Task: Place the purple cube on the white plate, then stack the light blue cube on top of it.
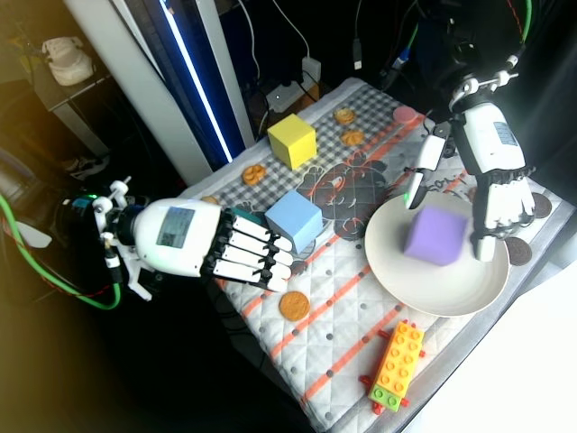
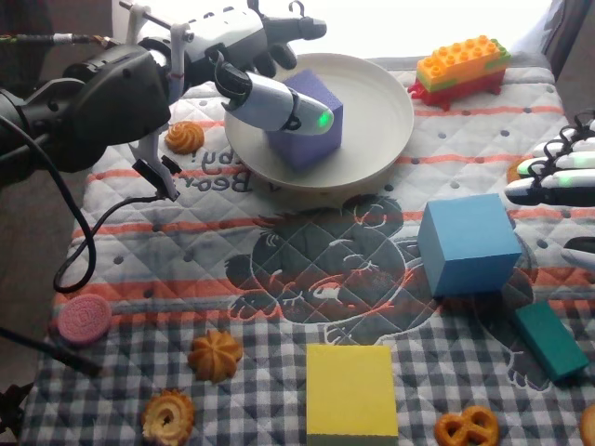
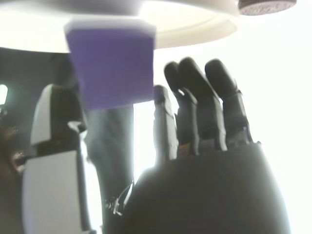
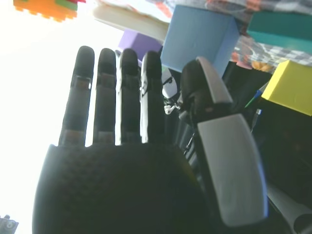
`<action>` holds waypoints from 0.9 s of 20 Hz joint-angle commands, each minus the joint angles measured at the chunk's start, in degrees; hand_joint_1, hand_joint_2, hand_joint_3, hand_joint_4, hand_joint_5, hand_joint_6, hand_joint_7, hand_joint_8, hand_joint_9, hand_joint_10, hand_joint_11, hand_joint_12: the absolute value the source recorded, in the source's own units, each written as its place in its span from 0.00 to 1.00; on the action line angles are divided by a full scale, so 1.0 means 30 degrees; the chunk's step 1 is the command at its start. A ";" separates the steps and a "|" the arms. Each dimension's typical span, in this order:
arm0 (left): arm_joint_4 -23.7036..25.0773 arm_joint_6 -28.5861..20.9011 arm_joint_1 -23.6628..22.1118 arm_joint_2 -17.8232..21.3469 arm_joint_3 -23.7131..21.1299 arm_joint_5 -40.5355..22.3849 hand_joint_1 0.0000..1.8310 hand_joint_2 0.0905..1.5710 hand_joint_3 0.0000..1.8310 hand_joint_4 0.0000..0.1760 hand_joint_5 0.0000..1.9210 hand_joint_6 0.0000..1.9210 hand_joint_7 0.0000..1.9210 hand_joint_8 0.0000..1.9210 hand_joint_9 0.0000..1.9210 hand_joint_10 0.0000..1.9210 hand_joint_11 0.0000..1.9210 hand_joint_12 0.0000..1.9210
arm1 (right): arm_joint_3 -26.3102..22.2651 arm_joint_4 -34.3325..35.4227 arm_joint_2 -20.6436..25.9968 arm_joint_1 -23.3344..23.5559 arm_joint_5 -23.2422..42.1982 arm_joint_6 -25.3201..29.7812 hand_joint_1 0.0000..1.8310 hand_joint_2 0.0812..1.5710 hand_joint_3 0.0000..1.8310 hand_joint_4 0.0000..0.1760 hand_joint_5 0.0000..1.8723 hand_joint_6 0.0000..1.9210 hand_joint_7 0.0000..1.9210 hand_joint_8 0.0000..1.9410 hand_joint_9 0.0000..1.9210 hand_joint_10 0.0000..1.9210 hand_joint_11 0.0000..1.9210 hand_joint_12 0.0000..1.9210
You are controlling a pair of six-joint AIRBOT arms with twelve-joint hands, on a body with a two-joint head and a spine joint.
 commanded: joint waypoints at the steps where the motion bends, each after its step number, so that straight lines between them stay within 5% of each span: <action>1: 0.0114 -0.0149 -0.0064 0.0097 0.0085 -0.1879 0.40 0.58 0.00 1.00 0.10 0.00 0.21 0.14 0.12 0.44 0.00 0.74 | 0.0121 0.0383 0.0052 0.0215 0.2246 0.0068 0.39 0.85 0.00 0.03 0.30 0.00 0.26 0.00 0.23 0.00 0.13 0.26; 4: 0.0109 -0.0149 0.0224 0.0559 -0.0503 -0.2347 0.41 0.57 0.00 1.00 0.10 0.00 0.25 0.04 0.16 0.29 0.00 0.68 | 0.0124 0.0383 0.0023 0.0215 0.2275 0.0095 0.40 0.85 0.00 0.00 0.31 0.00 0.25 0.00 0.23 0.00 0.12 0.25; 6: 0.0334 -0.0130 0.0537 0.1702 -0.2025 -0.3483 0.41 0.55 0.00 1.00 0.06 0.00 0.23 0.00 0.17 0.13 0.00 0.55 | 0.0126 0.0383 0.0065 0.0272 0.2623 0.0185 0.39 0.85 0.00 0.00 0.31 0.00 0.25 0.00 0.22 0.00 0.12 0.25; 8: 0.0899 -0.0163 0.0973 0.3052 -0.3822 -0.5049 0.38 0.54 0.00 1.00 0.03 0.00 0.23 0.00 0.19 0.09 0.00 0.69 | 0.0124 0.0387 0.0250 0.0415 0.3134 0.0429 0.40 0.83 0.00 0.02 0.30 0.00 0.24 0.00 0.20 0.00 0.06 0.34; 10: 0.1688 -0.0224 0.1418 0.4295 -0.5576 -0.7030 0.37 0.54 0.00 1.00 0.03 0.00 0.19 0.00 0.18 0.07 0.00 0.69 | 0.0121 0.0380 0.0428 0.0408 0.3915 0.1140 0.38 0.82 0.00 0.12 0.29 0.00 0.25 0.00 0.22 0.01 0.08 0.36; 12: 0.2200 -0.0232 0.1851 0.5367 -0.6933 -0.8542 0.36 0.55 0.00 1.00 0.01 0.00 0.11 0.00 0.12 0.04 0.00 0.50 | 0.0117 0.0286 0.0457 0.0402 0.4441 0.1575 0.36 0.80 0.00 0.18 0.26 0.00 0.23 0.00 0.24 0.00 0.11 0.34; 14: 0.2834 -0.0239 0.2401 0.6600 -0.8356 -1.0057 0.37 0.54 0.00 1.00 0.00 0.00 0.05 0.00 0.06 0.01 0.00 0.13 | 0.0113 -0.0096 0.0436 0.0404 0.4678 0.2118 0.28 0.79 0.00 0.37 0.25 0.00 0.24 0.00 0.24 0.00 0.09 0.33; 15: 0.3096 -0.0277 0.2877 0.7297 -0.9168 -1.0800 0.34 0.55 0.00 1.00 0.00 0.00 0.01 0.00 0.00 0.00 0.00 0.00 | 0.0113 -0.0243 0.0397 0.0419 0.4710 0.2334 0.28 0.76 0.00 0.30 0.26 0.00 0.26 0.01 0.26 0.01 0.13 0.35; 18: 0.3478 -0.1788 0.5461 0.9349 -1.1639 -1.3622 0.38 0.52 0.00 1.00 0.00 0.00 0.01 0.00 0.01 0.00 0.00 0.00 | 0.0157 -0.0440 -0.0011 0.0776 0.4714 0.2450 0.24 0.70 0.00 0.30 0.20 0.00 0.17 0.00 0.15 0.00 0.04 0.32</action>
